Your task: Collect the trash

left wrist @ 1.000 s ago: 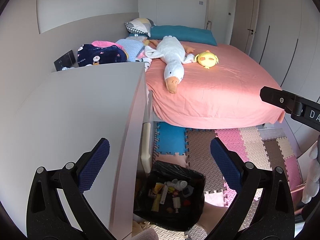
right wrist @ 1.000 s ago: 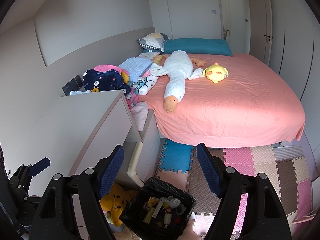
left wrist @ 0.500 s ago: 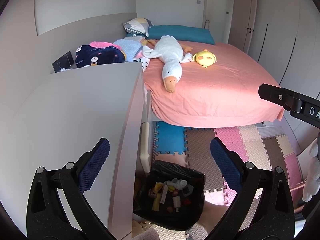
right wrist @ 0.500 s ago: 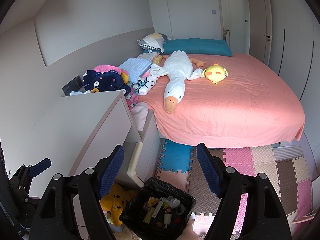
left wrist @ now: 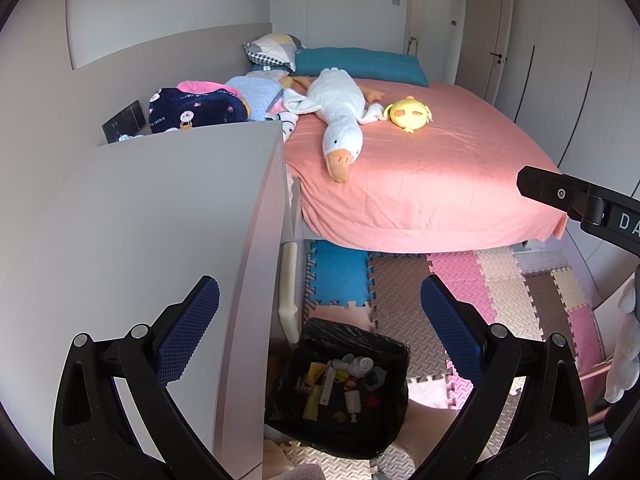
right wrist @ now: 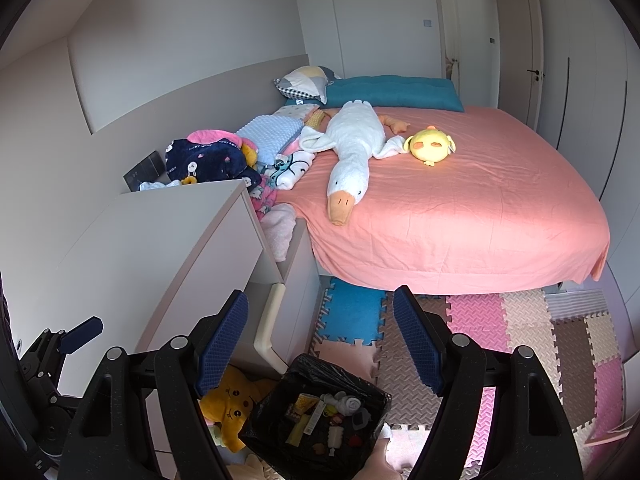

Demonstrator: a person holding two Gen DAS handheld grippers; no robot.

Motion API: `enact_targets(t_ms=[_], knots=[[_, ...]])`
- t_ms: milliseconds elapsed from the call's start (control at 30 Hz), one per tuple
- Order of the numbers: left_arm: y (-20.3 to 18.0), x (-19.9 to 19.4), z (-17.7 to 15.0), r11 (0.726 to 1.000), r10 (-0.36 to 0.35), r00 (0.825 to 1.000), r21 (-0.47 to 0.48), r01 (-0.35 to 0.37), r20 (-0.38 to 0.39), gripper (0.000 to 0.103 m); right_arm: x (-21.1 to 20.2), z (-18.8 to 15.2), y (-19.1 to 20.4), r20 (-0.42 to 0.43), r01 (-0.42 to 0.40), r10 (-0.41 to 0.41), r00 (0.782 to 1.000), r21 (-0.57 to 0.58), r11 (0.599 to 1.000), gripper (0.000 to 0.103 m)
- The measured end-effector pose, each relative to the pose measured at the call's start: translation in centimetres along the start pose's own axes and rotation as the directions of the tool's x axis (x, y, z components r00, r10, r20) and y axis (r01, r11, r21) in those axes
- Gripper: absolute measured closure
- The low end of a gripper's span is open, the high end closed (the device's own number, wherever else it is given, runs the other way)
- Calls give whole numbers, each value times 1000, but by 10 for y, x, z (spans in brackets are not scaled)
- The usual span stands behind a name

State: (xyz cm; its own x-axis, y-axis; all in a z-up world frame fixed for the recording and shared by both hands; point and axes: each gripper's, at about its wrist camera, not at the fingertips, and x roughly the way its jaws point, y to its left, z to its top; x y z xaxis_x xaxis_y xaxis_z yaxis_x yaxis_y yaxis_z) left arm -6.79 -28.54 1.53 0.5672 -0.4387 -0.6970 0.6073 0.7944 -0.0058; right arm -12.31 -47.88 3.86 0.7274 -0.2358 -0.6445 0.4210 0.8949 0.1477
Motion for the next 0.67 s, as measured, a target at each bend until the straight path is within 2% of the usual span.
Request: enact_targets(t_ms=[667], knots=[[-5,-1,-2,1000,7,1000,12,-7,2,6,-2,0,0,1,-1,1,1000,-3,1000,28]])
